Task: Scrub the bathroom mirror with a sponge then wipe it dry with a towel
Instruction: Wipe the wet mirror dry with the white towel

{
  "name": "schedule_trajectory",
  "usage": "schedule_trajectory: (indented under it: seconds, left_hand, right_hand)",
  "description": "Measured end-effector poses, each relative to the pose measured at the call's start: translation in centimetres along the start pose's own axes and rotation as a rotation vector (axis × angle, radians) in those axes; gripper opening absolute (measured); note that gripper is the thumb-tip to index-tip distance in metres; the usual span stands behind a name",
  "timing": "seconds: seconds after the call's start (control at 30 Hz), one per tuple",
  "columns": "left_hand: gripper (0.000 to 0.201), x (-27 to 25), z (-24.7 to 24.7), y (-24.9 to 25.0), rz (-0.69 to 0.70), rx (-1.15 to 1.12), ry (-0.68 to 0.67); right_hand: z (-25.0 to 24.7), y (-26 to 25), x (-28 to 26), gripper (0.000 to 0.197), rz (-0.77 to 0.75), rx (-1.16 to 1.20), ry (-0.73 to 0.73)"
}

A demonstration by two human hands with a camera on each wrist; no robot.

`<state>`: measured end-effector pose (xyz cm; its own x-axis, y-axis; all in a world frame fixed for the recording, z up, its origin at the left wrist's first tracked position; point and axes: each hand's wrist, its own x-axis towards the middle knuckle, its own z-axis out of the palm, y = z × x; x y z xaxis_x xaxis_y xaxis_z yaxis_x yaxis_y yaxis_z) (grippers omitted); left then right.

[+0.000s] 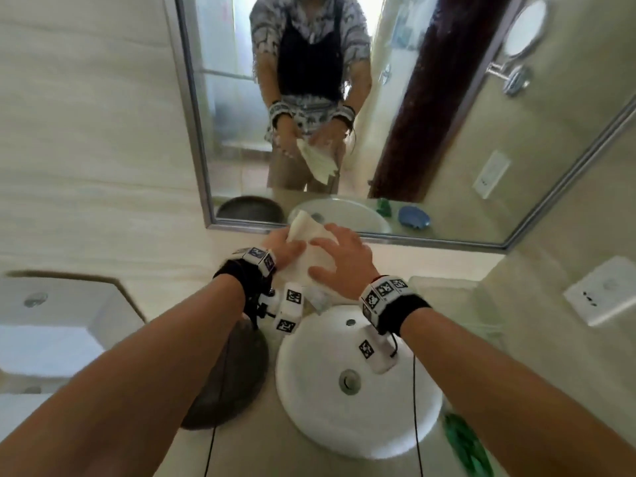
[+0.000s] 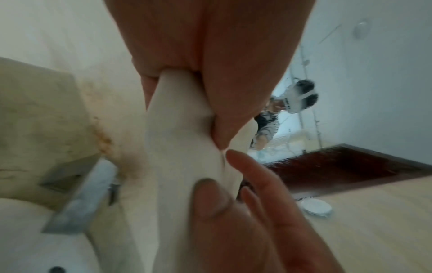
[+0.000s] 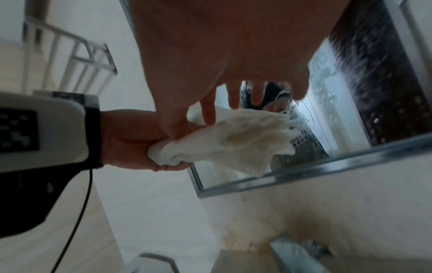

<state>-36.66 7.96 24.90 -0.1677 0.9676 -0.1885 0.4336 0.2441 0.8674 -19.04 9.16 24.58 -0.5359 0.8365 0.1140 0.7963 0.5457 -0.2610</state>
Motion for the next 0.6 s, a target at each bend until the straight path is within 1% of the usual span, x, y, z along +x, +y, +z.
schedule_trajectory:
  seconds: [0.03, 0.13, 0.17, 0.2, 0.27, 0.3, 0.33, 0.4, 0.47, 0.53, 0.6]
  left_hand:
    - [0.037, -0.3, 0.5, 2.3, 0.027, 0.010, 0.007]
    - [0.036, -1.3, 2.5, 8.6, 0.081, -0.057, 0.011]
    - [0.037, -1.6, 3.3, 10.6, 0.076, -0.087, 0.028]
    - [0.041, -1.9, 4.1, 12.6, 0.064, -0.104, 0.042]
    - [0.054, -2.4, 5.6, 16.3, 0.076, -0.111, 0.052]
    - [0.057, -2.8, 6.4, 18.1, 0.082, -0.121, 0.048]
    - [0.054, -3.2, 7.1, 19.9, 0.073, -0.146, 0.035]
    - [0.039, -4.1, 8.5, 23.2, 0.059, -0.194, 0.003]
    - [0.030, -4.7, 9.5, 26.3, 0.101, -0.137, 0.014]
    - [0.030, -5.1, 10.0, 29.4, 0.190, -0.019, 0.074]
    - [0.034, -5.3, 10.2, 32.5, 0.270, -0.002, 0.089]
  right_hand:
    - [-1.8, 0.9, -0.4, 0.072, 0.002, 0.037, -0.042]
    - [-6.8, 3.7, -2.0, 0.110, -0.013, 0.043, -0.117]
    - [-8.4, 4.7, -2.6, 0.116, -0.018, 0.029, -0.122]
    - [-10.0, 5.5, -3.2, 0.113, -0.026, 0.005, -0.106]
    - [-13.0, 7.0, -4.6, 0.087, -0.064, -0.056, 0.010]
    - [-14.5, 7.7, -5.4, 0.075, -0.079, -0.095, 0.076]
    - [-16.0, 8.3, -6.2, 0.069, -0.084, -0.136, 0.127]
    - [-18.7, 9.6, -7.5, 0.065, -0.062, -0.219, 0.199]
    - [-21.2, 10.9, -8.5, 0.062, -0.041, -0.257, 0.259]
    - [-23.9, 12.2, -9.0, 0.060, -0.028, -0.226, 0.305]
    - [-26.8, 13.5, -9.0, 0.058, -0.018, -0.171, 0.344]
